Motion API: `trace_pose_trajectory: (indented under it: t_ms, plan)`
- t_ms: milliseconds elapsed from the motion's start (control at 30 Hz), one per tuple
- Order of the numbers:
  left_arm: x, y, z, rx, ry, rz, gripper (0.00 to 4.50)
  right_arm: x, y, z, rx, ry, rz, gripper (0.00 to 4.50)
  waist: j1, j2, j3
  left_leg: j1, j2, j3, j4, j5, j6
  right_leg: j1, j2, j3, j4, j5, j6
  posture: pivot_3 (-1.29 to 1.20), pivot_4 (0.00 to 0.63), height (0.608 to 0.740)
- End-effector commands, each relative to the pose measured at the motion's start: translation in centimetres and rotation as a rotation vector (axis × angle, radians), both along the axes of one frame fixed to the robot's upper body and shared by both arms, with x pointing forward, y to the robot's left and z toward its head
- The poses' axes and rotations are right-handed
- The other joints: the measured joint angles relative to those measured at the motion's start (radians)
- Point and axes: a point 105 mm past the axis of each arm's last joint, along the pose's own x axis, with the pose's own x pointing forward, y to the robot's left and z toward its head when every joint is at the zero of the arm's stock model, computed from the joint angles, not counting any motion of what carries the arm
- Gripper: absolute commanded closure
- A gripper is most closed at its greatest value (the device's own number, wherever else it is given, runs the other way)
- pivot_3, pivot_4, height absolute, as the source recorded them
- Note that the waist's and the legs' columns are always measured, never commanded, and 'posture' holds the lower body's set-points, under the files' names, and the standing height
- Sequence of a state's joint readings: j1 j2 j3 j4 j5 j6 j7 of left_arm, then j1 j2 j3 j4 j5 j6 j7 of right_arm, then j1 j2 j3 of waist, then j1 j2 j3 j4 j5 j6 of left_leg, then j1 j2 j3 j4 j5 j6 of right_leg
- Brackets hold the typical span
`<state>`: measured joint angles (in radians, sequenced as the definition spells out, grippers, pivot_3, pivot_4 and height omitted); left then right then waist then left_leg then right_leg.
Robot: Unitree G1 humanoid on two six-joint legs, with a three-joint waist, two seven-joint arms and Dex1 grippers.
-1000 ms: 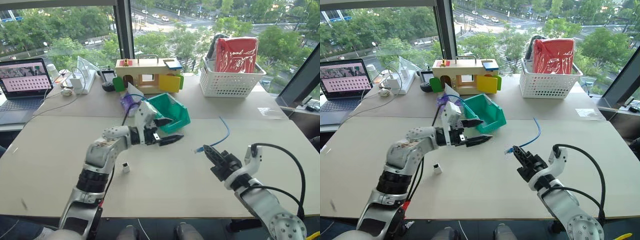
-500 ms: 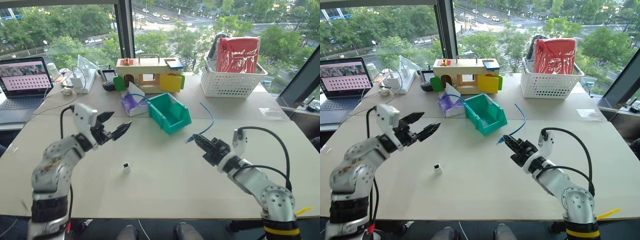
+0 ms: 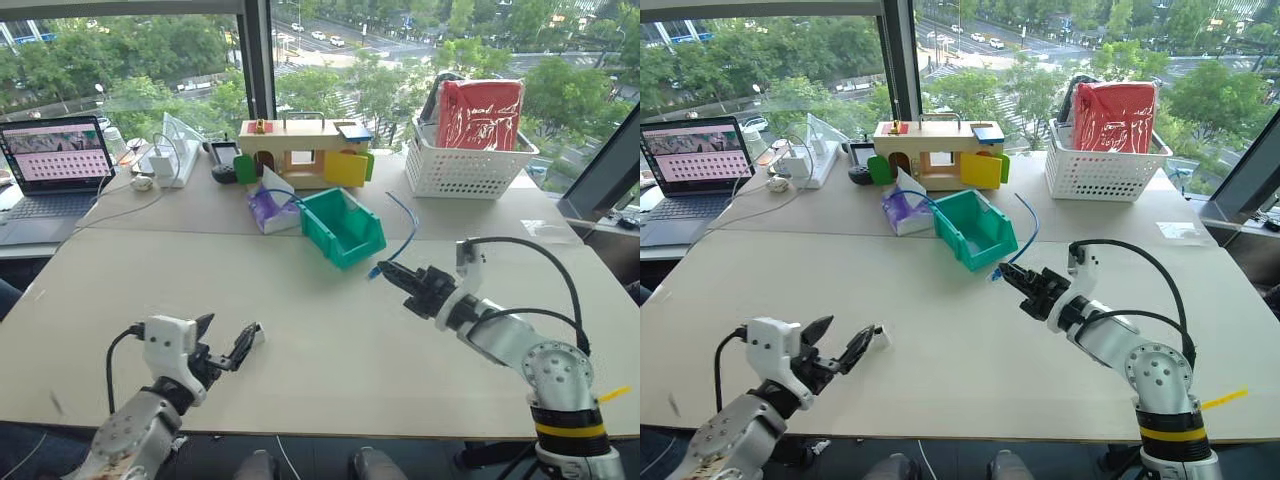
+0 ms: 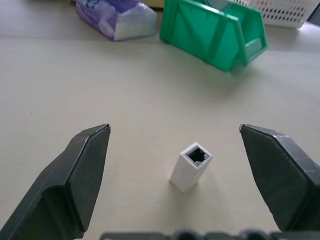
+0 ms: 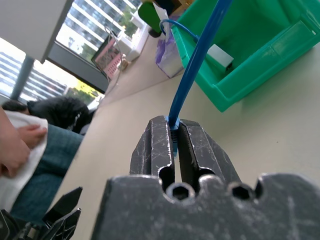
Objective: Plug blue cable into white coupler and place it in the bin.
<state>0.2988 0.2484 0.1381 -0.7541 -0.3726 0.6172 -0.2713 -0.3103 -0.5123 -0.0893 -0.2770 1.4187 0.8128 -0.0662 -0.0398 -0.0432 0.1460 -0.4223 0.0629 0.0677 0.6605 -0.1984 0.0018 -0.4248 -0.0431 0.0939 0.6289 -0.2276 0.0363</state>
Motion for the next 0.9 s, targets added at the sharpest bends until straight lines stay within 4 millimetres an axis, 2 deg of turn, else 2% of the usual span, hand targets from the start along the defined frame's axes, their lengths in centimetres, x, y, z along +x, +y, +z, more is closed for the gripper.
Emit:
trace_pose_trajectory:
  t_ms: [33,100,267,467,567,833,900]
  plan:
    - [0.5,-0.8,-0.1,0.033,0.01,0.031,0.04,-0.6,0.5,1.2,-0.033,-0.071,0.031,4.5,-0.003,0.0,0.0,0.0,0.0,0.0,0.0,0.0,0.0,0.0,0.0,0.0,0.0,0.0,0.0,0.0,0.15,0.737]
    - [0.8,-1.4,-0.9,0.062,0.051,0.024,0.04,-0.8,0.5,1.1,-0.035,-0.071,0.03,4.5,-0.005,0.0,0.0,0.0,0.0,0.0,0.0,0.0,0.0,-0.001,0.001,0.0,0.0,0.0,0.0,0.0,0.15,0.737]
    - [1.9,-1.5,-2.0,0.117,0.121,0.071,0.04,-1.2,0.3,0.8,-0.042,-0.063,0.02,4.5,-0.004,0.0,0.0,-0.001,0.0,0.0,-0.001,0.0,0.0,-0.001,0.001,0.0,0.0,0.0,0.0,0.0,0.15,0.737]
    - [1.6,-2.4,-3.1,0.167,0.209,0.037,0.04,-1.5,0.0,0.7,-0.045,-0.061,0.005,4.5,-0.005,0.0,0.0,-0.001,0.0,0.0,-0.001,0.0,0.0,-0.001,0.001,0.0,0.0,0.0,0.001,0.0,0.15,0.737]
    - [1.4,-2.5,-3.6,0.182,0.239,0.039,0.75,-1.6,-0.3,0.7,-0.047,-0.061,-0.006,4.5,-0.004,0.0,0.0,-0.001,0.0,-0.001,-0.001,0.0,0.0,-0.001,0.001,0.0,0.0,0.0,0.001,0.0,0.15,0.737]
    - [2.2,-2.7,-3.1,0.18,0.195,0.036,3.55,-1.7,-0.4,0.7,-0.05,-0.06,-0.005,4.5,-0.002,0.0,0.0,-0.001,0.0,-0.001,-0.001,0.0,0.0,-0.001,0.0,0.0,0.0,-0.001,0.0,0.0,0.15,0.737]
    - [2.5,-3.3,-2.5,0.174,0.151,-0.027,3.69,-1.6,-0.5,0.7,-0.05,-0.06,-0.005,4.5,-0.002,0.0,0.0,-0.001,0.0,0.0,-0.001,0.0,0.0,-0.001,0.0,0.0,0.0,-0.001,0.0,0.0,0.15,0.737]
